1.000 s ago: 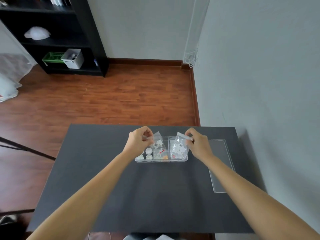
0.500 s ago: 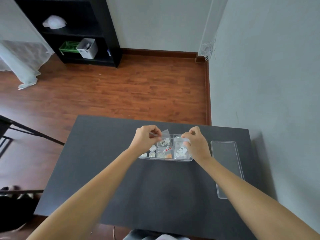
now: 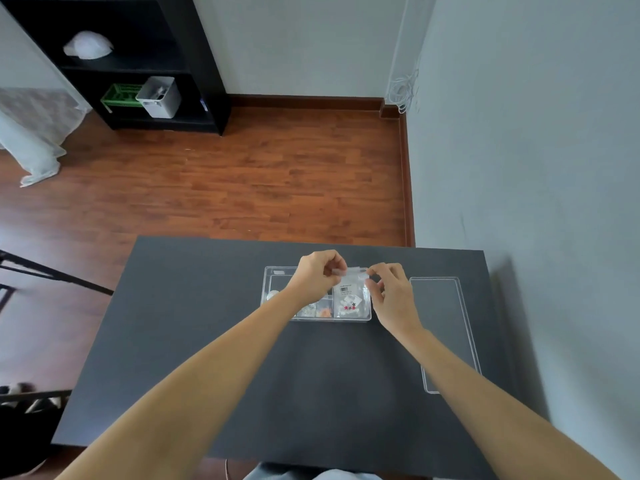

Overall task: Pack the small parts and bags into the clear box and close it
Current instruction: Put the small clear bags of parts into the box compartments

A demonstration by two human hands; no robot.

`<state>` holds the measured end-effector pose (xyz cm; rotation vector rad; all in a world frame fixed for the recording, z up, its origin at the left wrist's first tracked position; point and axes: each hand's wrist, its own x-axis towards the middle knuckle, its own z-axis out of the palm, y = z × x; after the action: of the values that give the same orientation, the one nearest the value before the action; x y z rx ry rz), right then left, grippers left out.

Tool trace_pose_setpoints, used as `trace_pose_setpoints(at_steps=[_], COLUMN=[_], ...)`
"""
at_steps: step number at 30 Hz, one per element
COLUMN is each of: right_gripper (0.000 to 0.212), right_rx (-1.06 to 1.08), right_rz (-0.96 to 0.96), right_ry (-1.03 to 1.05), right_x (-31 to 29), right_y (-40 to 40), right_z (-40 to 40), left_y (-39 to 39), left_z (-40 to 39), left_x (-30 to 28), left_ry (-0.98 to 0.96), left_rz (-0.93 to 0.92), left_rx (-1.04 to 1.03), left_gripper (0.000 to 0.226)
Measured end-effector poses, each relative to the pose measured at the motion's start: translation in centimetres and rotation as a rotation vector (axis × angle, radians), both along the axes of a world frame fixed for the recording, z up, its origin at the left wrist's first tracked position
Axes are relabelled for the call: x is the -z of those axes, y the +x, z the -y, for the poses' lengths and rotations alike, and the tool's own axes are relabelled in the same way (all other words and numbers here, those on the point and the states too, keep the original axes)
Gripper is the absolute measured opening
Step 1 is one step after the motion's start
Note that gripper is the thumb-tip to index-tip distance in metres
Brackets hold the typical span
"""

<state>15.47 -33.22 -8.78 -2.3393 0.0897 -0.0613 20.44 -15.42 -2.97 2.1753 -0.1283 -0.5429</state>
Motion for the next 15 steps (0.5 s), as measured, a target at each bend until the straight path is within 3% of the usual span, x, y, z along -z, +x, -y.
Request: trace_pose_setpoints(at_steps=[4, 10, 15], right_gripper=[0.016, 0.016, 0.016], right_rx=[-0.048, -0.009, 0.008], right_rz=[0.006, -0.028, -0.048], right_ry=[0.012, -0.005, 0.007], right_x=[0.1, 0.5, 0.5], right_y=[-1.1, -1.9, -1.8], right_z=[0.3, -0.5, -0.7], left_y=[-0.5, -1.2, -1.4], left_z=[1.0, 1.7, 1.9], left_x=[0.9, 2.5, 3.9], left_ry=[0.13, 0.442, 0.558], left_rz=[0.075, 0.329, 0.378], left_rx=[0.084, 0.23, 0.266], left_gripper=[0.02, 0.021, 0.024])
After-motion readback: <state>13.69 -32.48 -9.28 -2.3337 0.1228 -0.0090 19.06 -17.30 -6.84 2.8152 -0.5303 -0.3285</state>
